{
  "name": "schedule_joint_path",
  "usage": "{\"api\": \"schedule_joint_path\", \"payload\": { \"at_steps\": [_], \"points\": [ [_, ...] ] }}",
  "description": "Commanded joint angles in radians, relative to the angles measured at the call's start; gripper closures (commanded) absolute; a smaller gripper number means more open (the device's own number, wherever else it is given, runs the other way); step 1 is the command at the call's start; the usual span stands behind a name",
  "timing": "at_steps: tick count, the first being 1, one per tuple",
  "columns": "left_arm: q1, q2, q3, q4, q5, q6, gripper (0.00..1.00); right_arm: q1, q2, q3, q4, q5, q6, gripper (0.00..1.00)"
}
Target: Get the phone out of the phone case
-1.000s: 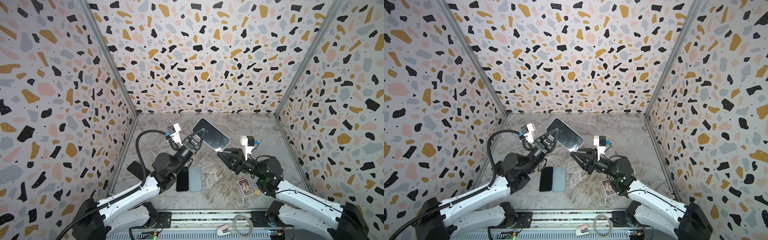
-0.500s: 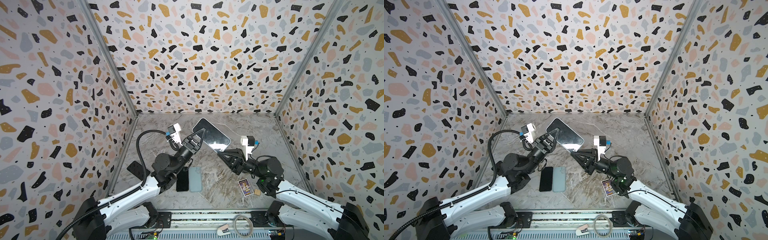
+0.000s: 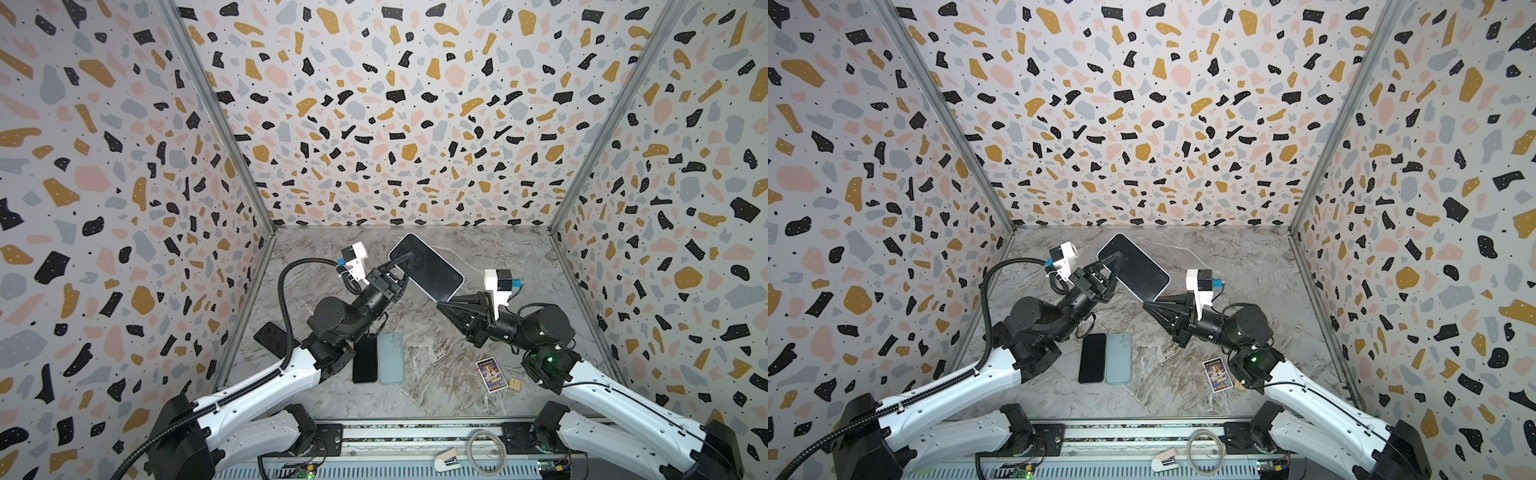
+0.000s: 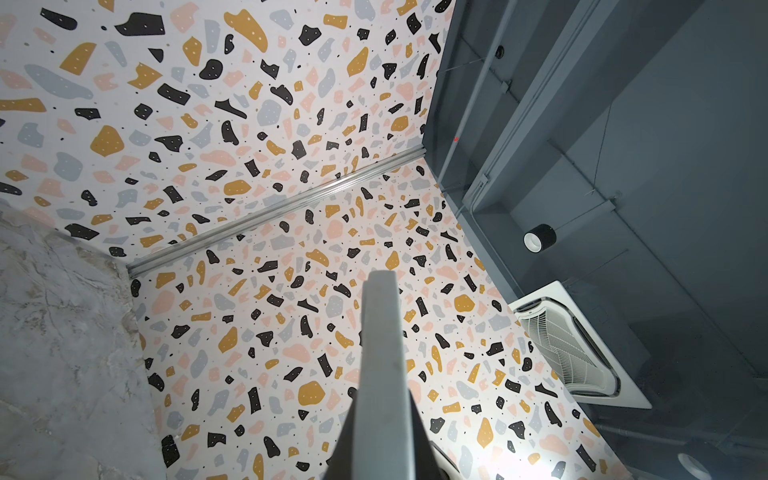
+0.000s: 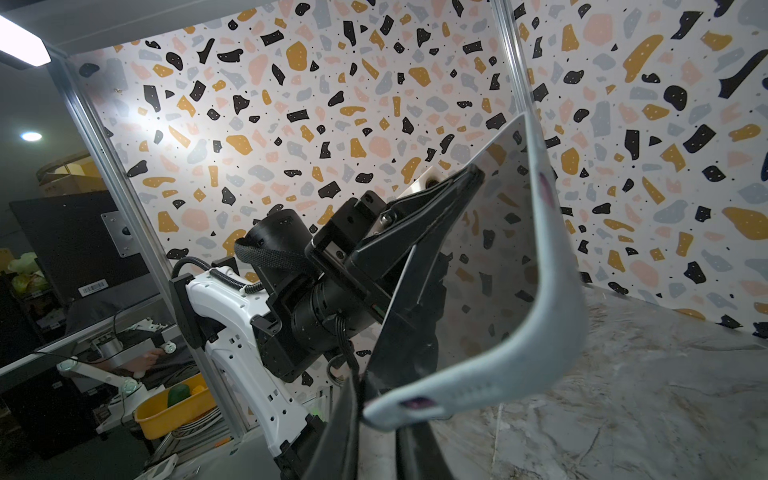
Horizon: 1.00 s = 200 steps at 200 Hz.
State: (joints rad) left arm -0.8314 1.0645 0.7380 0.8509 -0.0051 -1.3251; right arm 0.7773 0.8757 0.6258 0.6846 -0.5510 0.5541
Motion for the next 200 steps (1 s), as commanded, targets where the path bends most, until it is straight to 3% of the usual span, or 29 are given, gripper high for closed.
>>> {"api": "schedule_joint_path", "payload": {
  "at_steps": [1, 34, 116, 180, 200],
  "points": [
    [-0.005, 0.011, 0.044, -0.029, 0.039, -0.032, 1.0, -0.018, 0.0, 0.026, -0.112, -0.032, -0.139, 0.94],
    [-0.006, 0.025, 0.055, -0.023, 0.072, -0.066, 1.0, -0.035, -0.003, 0.036, -0.146, -0.058, -0.188, 0.94],
    [-0.006, 0.044, 0.09, -0.092, 0.131, -0.07, 1.0, -0.044, 0.028, 0.142, -0.342, 0.006, -0.348, 0.95],
    [-0.006, 0.055, 0.087, -0.09, 0.178, -0.061, 1.0, -0.109, 0.03, 0.108, -0.283, -0.01, -0.257, 0.95],
    [0.001, 0.057, 0.086, -0.083, 0.2, -0.054, 1.0, -0.12, 0.012, 0.096, -0.3, -0.007, -0.218, 0.84]
  ]
}}
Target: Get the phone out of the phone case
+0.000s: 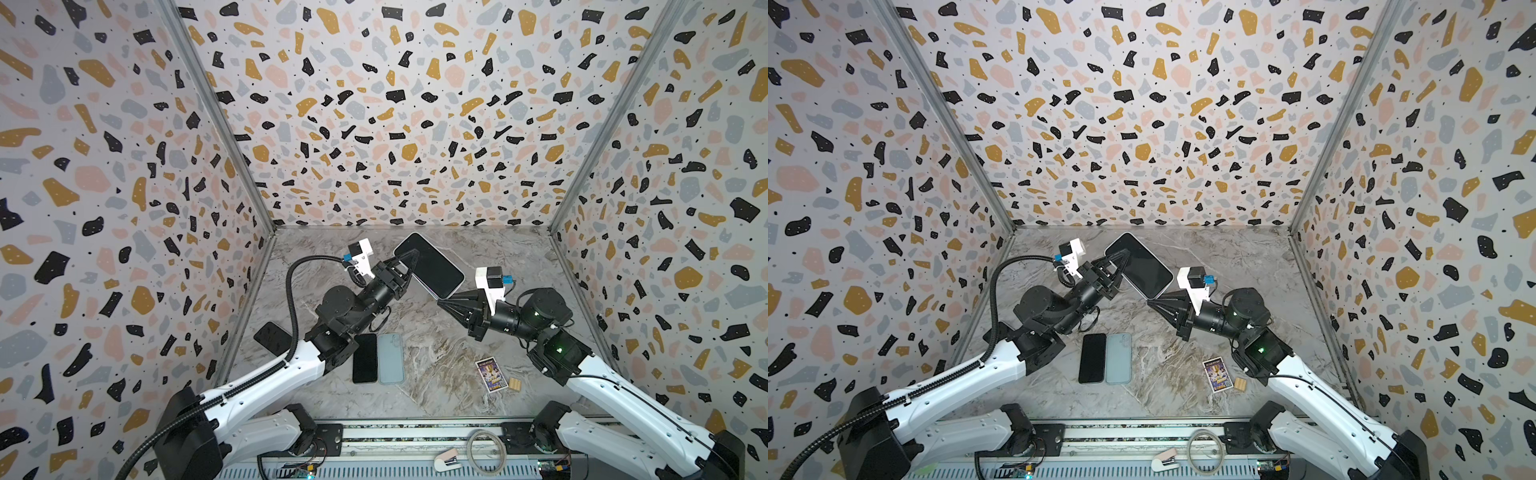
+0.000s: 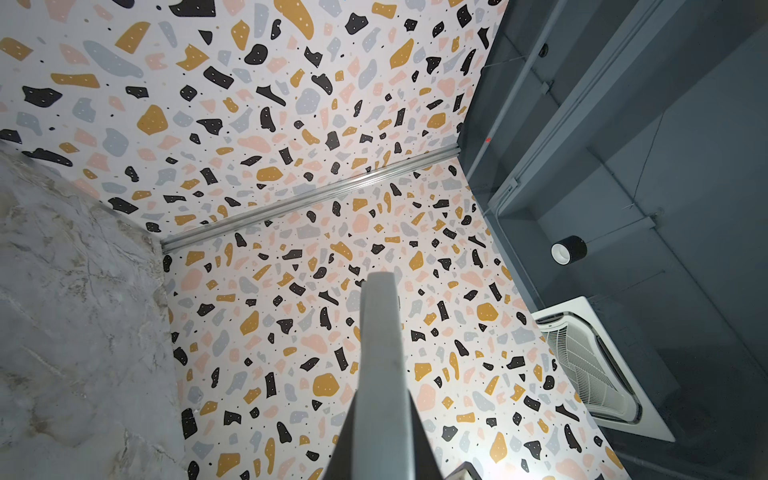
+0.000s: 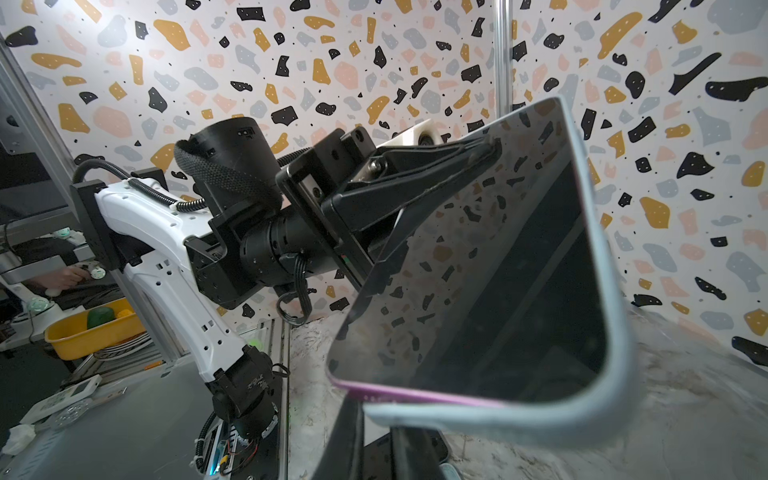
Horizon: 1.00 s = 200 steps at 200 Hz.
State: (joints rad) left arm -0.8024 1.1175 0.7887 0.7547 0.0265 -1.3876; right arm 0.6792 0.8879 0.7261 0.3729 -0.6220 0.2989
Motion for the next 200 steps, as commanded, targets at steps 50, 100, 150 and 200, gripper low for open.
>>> {"api": "schedule_joint_path", "payload": {
  "at_steps": [50, 100, 150, 200],
  "points": [
    [0.062, 0.06, 0.04, 0.081, 0.312, 0.046, 1.0, -0.074, -0.104, -0.03, -0.142, 0.046, 0.196, 0.37],
    [0.1, 0.166, 0.065, 0.307, 0.47, 0.057, 1.0, -0.204, -0.296, -0.091, -0.159, 0.005, 0.389, 0.19],
    [0.1, 0.262, 0.066, 0.67, 0.512, -0.112, 1.0, -0.339, -0.306, -0.134, 0.069, -0.156, 0.632, 0.19],
    [0.1, 0.281, 0.071, 0.754, 0.498, -0.136, 1.0, -0.339, -0.289, -0.199, 0.411, -0.212, 0.838, 0.26]
  ]
}}
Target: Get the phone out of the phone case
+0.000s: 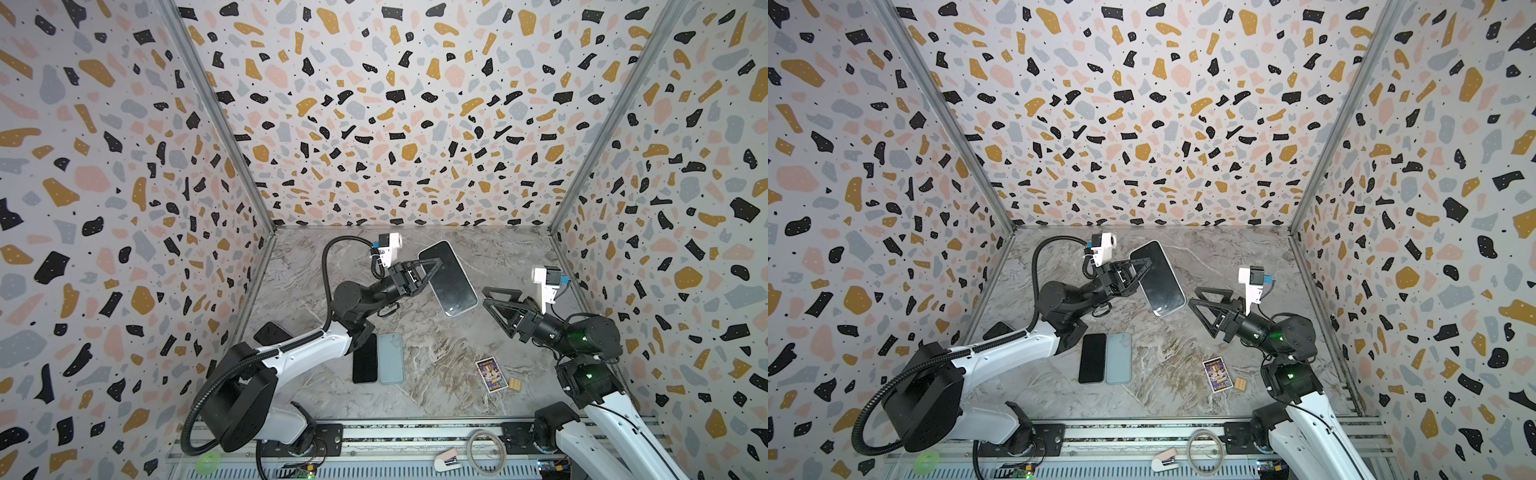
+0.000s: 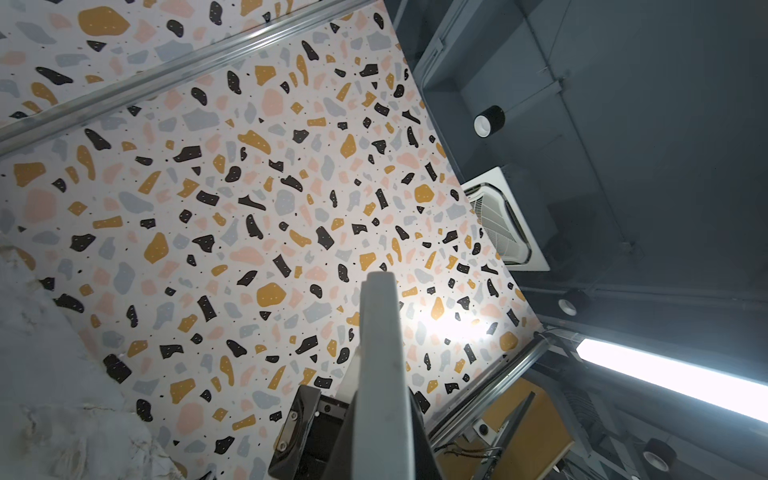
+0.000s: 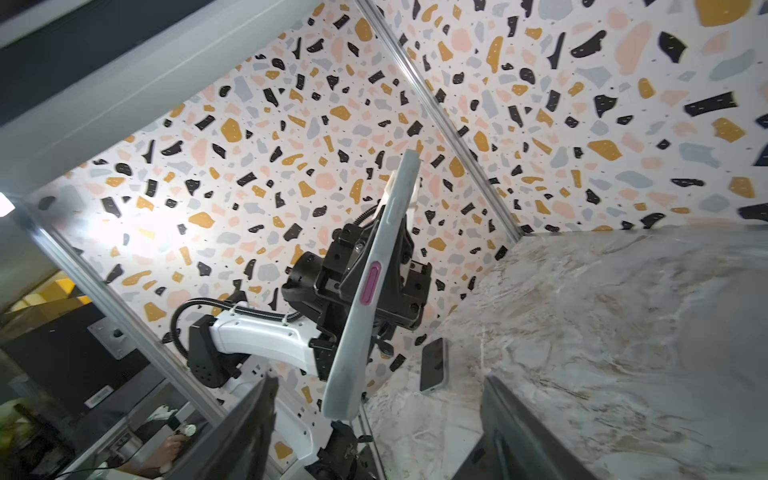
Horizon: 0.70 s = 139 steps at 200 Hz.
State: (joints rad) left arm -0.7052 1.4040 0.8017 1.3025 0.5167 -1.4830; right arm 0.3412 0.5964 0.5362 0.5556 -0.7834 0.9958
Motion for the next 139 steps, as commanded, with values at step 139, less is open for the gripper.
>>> {"api": "schedule_joint_path", "payload": {
  "at_steps": [139],
  "points": [
    [-0.001, 0.026, 0.047, 0.219, -0.001, -0.025, 1.0, 0.142, 0.109, 0.003, 0.363, 0.001, 0.129, 0.56]
  ]
}}
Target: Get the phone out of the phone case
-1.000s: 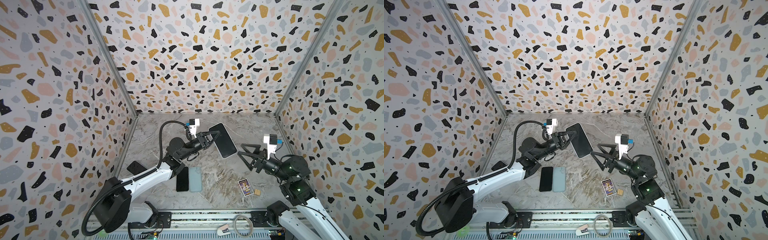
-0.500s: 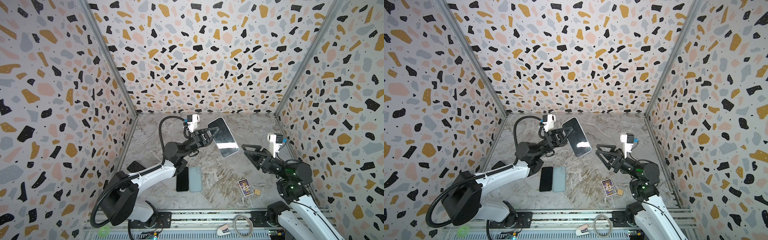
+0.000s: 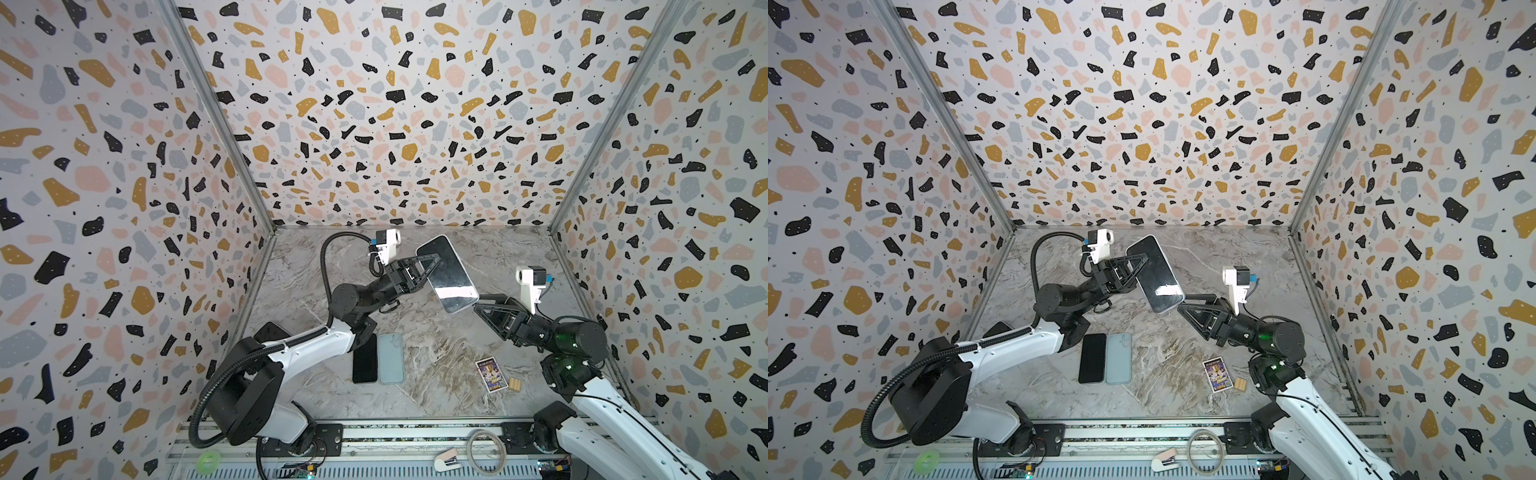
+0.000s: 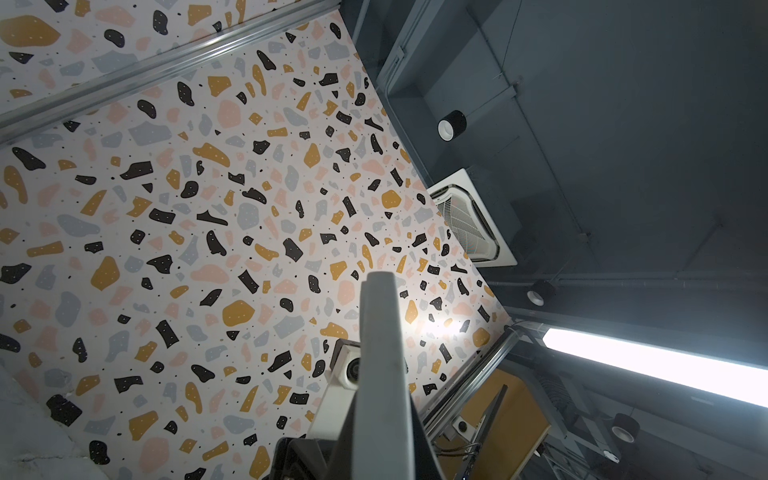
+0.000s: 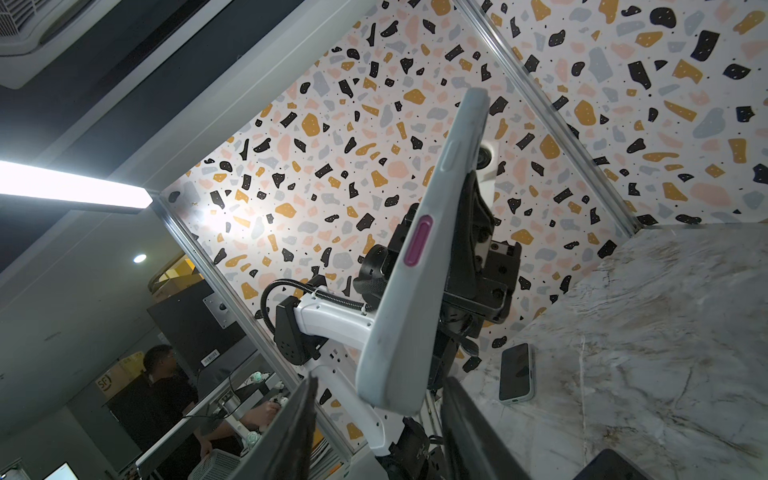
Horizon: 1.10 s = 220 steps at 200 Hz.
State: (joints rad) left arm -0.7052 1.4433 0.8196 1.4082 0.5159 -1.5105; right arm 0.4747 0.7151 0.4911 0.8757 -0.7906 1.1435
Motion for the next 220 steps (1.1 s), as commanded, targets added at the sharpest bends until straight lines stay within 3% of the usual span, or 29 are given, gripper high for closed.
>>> {"api": "schedule_joint_path", "payload": {
  "at_steps": [1, 76, 160, 179, 220],
  "points": [
    [-0.001, -0.014, 0.029, 0.113, -0.001, 0.002, 1.0, 0.008, -0.009, 0.048, 0.043, 0.008, -0.019, 0.56],
    [-0.002, -0.008, 0.019, 0.117, 0.004, 0.006, 1.0, 0.01, -0.009, 0.056, 0.039, 0.012, -0.035, 0.73],
    [-0.004, 0.016, 0.029, 0.135, 0.008, -0.002, 1.0, 0.009, -0.023, 0.075, -0.003, 0.025, -0.067, 0.83],
    [-0.004, 0.031, 0.029, 0.17, 0.007, -0.025, 1.0, 0.009, -0.029, 0.072, 0.008, 0.027, -0.067, 0.88],
    [-0.005, 0.097, 0.084, 0.29, 0.004, -0.136, 1.0, 0.007, -0.034, 0.071, 0.052, 0.01, -0.085, 0.89]
  ]
}}
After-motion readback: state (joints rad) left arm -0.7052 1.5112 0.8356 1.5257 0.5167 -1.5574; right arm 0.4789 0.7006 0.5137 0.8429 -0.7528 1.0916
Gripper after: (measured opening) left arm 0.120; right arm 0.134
